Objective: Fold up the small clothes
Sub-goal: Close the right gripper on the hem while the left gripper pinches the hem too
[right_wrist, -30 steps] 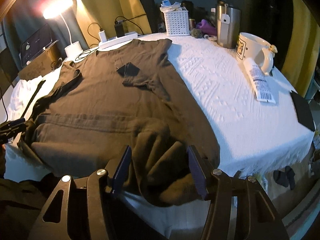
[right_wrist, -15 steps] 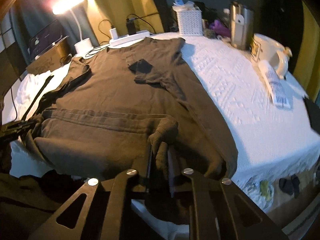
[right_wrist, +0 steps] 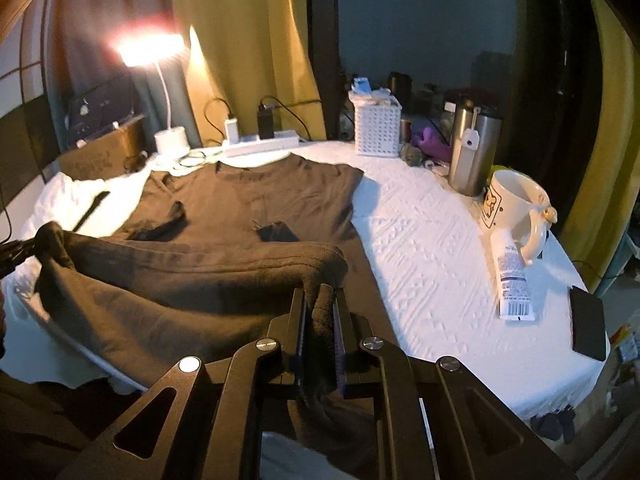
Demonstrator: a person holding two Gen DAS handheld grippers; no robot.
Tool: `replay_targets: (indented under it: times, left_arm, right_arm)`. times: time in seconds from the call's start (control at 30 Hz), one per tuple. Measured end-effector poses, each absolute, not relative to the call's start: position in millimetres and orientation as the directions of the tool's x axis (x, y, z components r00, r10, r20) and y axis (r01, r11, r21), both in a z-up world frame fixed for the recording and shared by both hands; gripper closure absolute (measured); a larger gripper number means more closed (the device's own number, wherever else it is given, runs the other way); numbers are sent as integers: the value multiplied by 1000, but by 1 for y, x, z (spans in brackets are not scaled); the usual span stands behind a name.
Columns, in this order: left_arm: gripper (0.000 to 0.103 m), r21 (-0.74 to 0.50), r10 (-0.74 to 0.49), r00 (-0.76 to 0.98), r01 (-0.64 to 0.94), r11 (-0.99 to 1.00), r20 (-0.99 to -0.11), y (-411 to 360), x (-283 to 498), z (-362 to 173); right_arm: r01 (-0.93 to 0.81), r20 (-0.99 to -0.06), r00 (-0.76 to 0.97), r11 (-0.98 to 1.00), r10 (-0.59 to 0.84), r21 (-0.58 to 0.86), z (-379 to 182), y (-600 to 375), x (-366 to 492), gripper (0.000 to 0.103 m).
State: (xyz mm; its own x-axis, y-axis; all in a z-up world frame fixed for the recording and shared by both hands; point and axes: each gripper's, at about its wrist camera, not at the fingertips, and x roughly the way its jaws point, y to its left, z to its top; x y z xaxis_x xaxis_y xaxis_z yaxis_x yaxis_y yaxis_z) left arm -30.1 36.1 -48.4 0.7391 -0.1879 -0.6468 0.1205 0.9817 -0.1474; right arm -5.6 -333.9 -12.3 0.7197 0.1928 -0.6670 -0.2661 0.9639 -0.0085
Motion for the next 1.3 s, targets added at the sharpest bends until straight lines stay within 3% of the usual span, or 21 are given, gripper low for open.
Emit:
replay_targets:
  times: [0.2, 0.33, 0.4, 0.47, 0.5, 0.73, 0.87, 0.93, 0.97, 1.0, 1.3]
  left_arm:
    - [93, -166, -200, 597, 112, 980, -777, 36, -30, -91]
    - [88, -174, -215, 563, 127, 977, -798, 37, -38, -88]
    - [67, -191, -231, 560, 129, 973, -795, 41, -41, -80]
    - [53, -232, -259, 577, 122, 965, -775, 49, -43, -70]
    - [51, -257, -276, 590, 119, 959, -758, 54, -43, -65]
    - [51, -273, -253, 667, 77, 959, -701, 58, -11, -43]
    - [51, -227, -219, 650, 73, 971, -727, 48, 13, -52]
    - [59, -203, -208, 626, 80, 976, -752, 43, 17, -63]
    - [75, -174, -189, 608, 83, 981, -771, 39, 18, -70]
    - [83, -152, -173, 599, 85, 985, -782, 37, 17, -74]
    - [86, -63, -100, 563, 86, 994, -820, 26, -21, -88]
  right_arm:
    - [-240, -735, 659, 971, 161, -2, -52, -340, 0, 92]
    - [-230, -759, 634, 973, 150, 1, -66, -343, -1, 92]
    - [-229, -765, 627, 974, 148, 1, -70, -343, -2, 92]
    - [-226, -766, 625, 974, 150, 7, -72, -346, -4, 92]
    - [-226, -767, 624, 974, 151, 8, -72, -346, -4, 92]
    - [-224, -763, 628, 975, 155, 13, -69, -346, -7, 92]
    - [-222, -755, 636, 975, 160, 20, -65, -346, -6, 92]
    - [-222, -751, 640, 975, 164, 24, -63, -347, -5, 92]
    - [-222, -749, 641, 975, 166, 26, -62, -346, -5, 92]
    - [-223, -749, 642, 975, 167, 27, -62, -346, -4, 92]
    - [-224, -756, 632, 974, 170, 32, -68, -346, -2, 92]
